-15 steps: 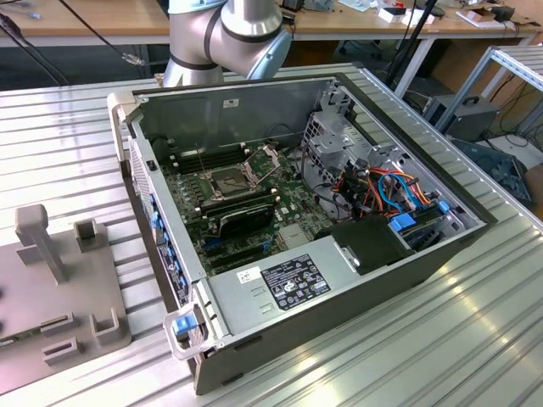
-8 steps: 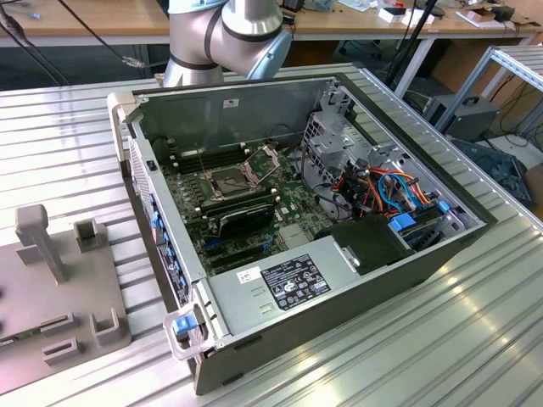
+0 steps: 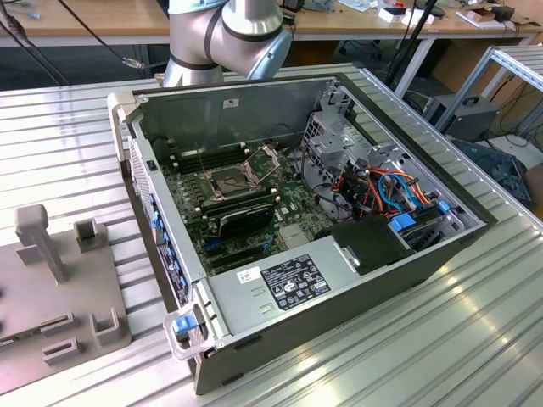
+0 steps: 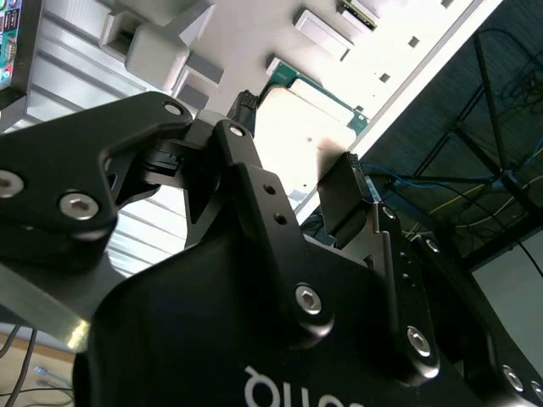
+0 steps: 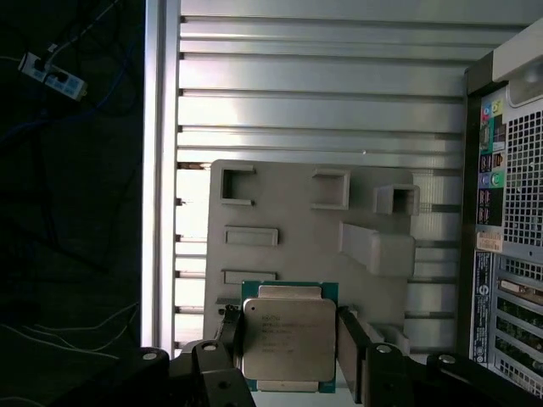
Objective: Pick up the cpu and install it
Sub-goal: 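Pick up the cpu and move it towards the insertion slot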
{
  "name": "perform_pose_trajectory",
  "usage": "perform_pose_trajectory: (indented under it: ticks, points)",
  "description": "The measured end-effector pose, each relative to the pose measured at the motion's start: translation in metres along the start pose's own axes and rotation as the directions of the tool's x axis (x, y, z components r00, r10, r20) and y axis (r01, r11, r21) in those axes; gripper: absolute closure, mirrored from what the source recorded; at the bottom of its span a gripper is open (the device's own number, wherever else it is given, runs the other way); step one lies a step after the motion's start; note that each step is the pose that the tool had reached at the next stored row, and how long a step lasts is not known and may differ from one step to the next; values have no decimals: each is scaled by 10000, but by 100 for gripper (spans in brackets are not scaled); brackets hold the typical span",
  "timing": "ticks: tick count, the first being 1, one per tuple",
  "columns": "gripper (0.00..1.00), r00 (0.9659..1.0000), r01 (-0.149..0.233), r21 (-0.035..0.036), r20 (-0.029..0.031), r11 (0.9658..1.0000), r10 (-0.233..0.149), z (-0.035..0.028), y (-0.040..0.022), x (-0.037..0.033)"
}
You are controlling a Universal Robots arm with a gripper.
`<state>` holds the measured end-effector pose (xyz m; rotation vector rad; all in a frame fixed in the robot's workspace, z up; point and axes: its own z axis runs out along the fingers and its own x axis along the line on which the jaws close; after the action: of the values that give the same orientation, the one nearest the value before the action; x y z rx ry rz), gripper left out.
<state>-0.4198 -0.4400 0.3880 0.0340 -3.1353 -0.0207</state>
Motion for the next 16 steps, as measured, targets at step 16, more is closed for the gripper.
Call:
perform_pose_trajectory:
  ticks: [16]
  points:
    - [46,10000,-1,1,-1,10000,1,-3,-9,-434]
